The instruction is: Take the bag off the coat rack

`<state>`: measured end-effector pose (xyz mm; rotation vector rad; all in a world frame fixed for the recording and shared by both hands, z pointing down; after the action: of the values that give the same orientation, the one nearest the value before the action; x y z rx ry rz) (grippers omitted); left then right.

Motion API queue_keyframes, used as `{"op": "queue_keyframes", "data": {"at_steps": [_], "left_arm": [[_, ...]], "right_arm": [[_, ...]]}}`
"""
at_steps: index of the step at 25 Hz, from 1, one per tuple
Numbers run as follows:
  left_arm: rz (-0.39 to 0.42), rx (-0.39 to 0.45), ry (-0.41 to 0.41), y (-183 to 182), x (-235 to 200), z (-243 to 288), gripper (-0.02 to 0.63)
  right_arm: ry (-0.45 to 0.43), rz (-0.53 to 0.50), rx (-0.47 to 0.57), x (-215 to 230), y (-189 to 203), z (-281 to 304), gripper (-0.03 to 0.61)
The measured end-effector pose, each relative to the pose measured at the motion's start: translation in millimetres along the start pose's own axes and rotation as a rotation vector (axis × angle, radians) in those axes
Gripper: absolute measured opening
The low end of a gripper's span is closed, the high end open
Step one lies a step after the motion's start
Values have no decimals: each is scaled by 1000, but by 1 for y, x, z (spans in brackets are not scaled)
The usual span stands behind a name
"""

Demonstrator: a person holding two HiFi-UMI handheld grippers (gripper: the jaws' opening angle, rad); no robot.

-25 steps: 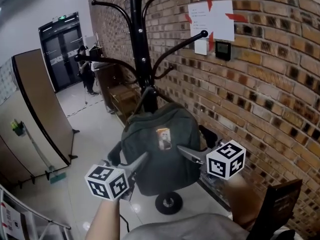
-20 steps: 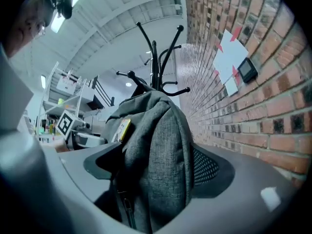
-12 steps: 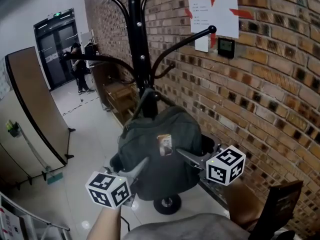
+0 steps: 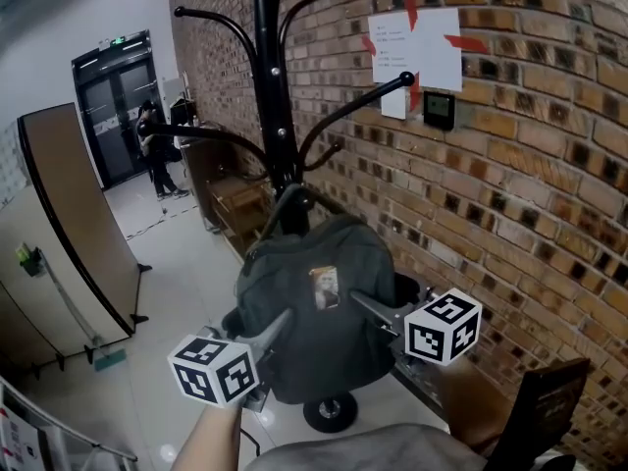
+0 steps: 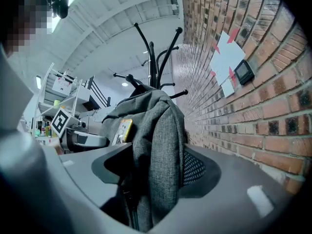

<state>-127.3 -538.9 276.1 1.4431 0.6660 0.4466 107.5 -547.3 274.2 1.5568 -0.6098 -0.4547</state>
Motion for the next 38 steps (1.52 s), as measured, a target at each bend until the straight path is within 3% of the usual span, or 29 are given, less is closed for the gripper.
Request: {"op": "queue_keyframes", "data": {"at_steps": [5, 12, 19, 29, 38], "left_arm": [[21, 28, 0, -16, 18, -11, 302], [8, 30, -11, -7, 64, -48, 302], [-34, -13, -52, 38, 126, -100, 296], [-193, -141, -110, 134, 198, -170, 288], [-159, -102, -86, 139, 255, -236, 287]], "right_arm": [[-3, -11, 33, -11, -18, -17, 281], [-22, -14, 37, -37, -19, -67, 278], [-43, 60, -10, -70, 20, -141, 279], [-55, 191, -188, -115, 100, -239, 275], [-51, 145, -118, -173, 94, -312, 270]]}}
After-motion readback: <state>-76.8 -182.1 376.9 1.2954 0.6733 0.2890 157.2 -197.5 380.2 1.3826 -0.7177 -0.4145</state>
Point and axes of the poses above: the fingertips, and each gripper's own axes: z forward along the fingers, x to its right, y out of its underside, the point moved 7 cm from there along -z, backward along the fingers, and after that the axes turned 6 degrees about x, right-handed, at the moved point
